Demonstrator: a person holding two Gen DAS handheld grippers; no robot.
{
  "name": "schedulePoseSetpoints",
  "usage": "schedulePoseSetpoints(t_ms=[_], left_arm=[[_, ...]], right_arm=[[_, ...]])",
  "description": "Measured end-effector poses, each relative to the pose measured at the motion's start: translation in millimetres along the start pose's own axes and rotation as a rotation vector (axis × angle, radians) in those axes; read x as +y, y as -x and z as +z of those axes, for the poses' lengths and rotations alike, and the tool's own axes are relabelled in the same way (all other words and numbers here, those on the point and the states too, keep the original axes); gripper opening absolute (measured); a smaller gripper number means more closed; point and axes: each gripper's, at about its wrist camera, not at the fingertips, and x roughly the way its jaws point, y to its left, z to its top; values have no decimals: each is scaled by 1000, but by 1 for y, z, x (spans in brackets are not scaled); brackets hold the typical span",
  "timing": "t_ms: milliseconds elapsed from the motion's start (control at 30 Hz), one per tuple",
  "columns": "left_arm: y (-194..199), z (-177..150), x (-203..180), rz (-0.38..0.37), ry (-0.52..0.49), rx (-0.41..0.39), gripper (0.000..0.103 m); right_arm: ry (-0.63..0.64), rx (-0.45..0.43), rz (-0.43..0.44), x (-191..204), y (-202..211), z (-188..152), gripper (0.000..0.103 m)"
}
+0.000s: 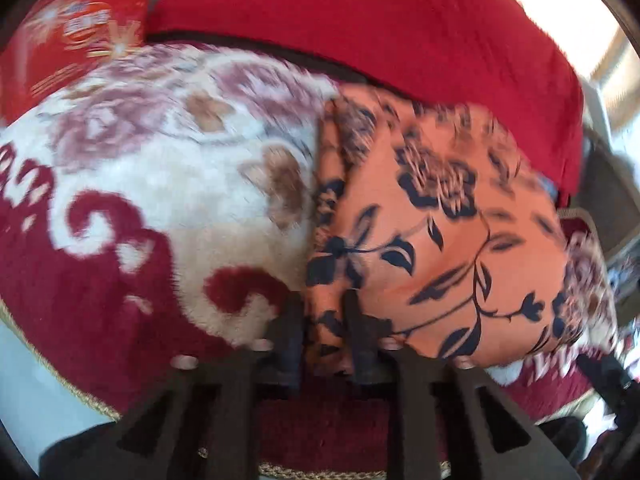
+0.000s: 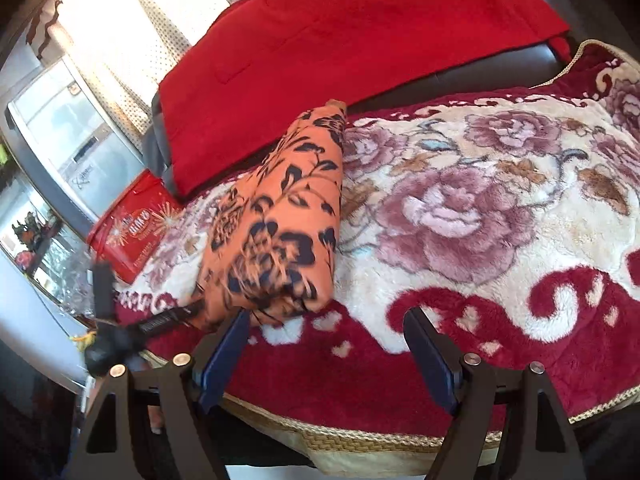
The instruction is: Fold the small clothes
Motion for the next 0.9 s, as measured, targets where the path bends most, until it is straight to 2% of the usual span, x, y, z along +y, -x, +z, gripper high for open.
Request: schedulePoseSetpoints(t_ms=[33, 167, 267, 333, 433, 533, 567, 600, 633, 667, 733, 800, 833, 867, 900], left_arm=[[7, 2, 1, 3, 11, -19, 49], [39, 19, -3, 39, -2, -128, 51], [49, 40, -24, -1, -44, -196, 57], [40, 49, -42, -24, -102, -216, 58], [7, 58, -58, 4, -165, -178, 58], [-37, 50, -50, 56, -163, -65, 59], [-46, 45, -45, 39, -152, -52, 60], [-49, 41, -41, 31, -144, -59, 61], [-49, 41, -40, 31, -140, -60, 61], [-48, 43, -42, 35, -152, -62, 60], [-50, 42, -41, 31, -169, -65, 61], [-50, 42, -39, 20, -159, -63, 61], [-50, 43, -39, 16, -159, -61, 61], [-52, 43, -39, 11, -158, -58, 61], [-52, 43, -39, 6, -158, -57, 61]], right_arm=[[12, -5, -2, 1, 1, 3, 84], [-15, 13, 18, -6, -5, 18, 85], [-89, 45, 74, -16, -20, 37, 86], [-142, 71, 120, -23, -37, 53, 86], [-220, 136, 183, -28, -68, 72, 86], [-274, 194, 239, -30, -101, 85, 86], [-280, 214, 232, -29, -111, 86, 86], [-263, 254, 203, -27, -123, 87, 76], [-211, 284, 163, -20, -133, 86, 49], [-161, 287, 117, -11, -135, 86, 49], [49, 217, -32, 28, -115, 88, 43], [180, 171, -113, 51, -105, 84, 43], [165, 192, -117, 47, -109, 83, 44], [126, 215, -114, 39, -114, 84, 49], [42, 235, -99, 22, -119, 89, 65]])
